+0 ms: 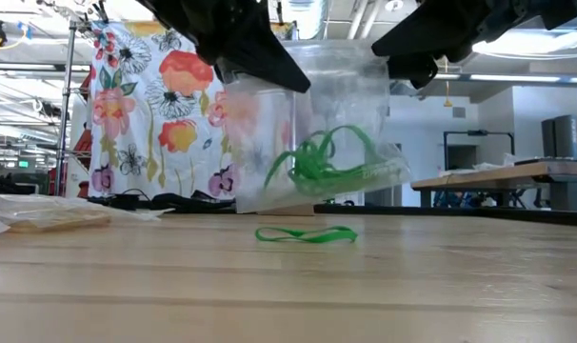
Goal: Sort rubber bands
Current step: Open the transparent zip bag
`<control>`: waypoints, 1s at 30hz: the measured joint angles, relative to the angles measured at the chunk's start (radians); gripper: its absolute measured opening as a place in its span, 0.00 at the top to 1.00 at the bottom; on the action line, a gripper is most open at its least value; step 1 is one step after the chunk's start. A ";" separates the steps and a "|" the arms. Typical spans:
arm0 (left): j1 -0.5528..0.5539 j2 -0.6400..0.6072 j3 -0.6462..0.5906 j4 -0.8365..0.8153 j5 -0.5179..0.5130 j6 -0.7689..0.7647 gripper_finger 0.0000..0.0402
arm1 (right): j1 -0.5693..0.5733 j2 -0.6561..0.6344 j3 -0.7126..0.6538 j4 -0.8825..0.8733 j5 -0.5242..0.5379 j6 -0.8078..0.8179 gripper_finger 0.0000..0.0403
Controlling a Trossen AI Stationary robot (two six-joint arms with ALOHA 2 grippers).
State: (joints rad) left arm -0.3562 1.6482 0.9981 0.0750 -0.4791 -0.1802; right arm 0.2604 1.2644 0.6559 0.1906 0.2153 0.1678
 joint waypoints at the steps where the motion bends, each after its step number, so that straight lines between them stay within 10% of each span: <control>1: -0.004 0.000 0.000 -0.001 -0.002 -0.002 1.00 | 0.000 0.000 0.000 -0.001 0.000 0.000 0.49; 9: -0.016 0.000 0.000 0.021 -0.023 -0.004 1.00 | 0.001 0.006 0.000 0.005 -0.001 0.007 0.56; 18: -0.015 0.000 0.000 0.033 -0.030 -0.003 1.00 | 0.000 0.066 0.000 0.065 -0.004 -0.069 0.97; 30: -0.015 0.003 0.000 0.016 0.002 0.113 0.91 | 0.020 0.066 0.019 0.082 -0.010 -0.100 1.00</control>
State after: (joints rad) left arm -0.3710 1.6508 0.9981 0.0914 -0.4770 -0.0676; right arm 0.2800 1.3304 0.6753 0.2724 0.2054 0.0674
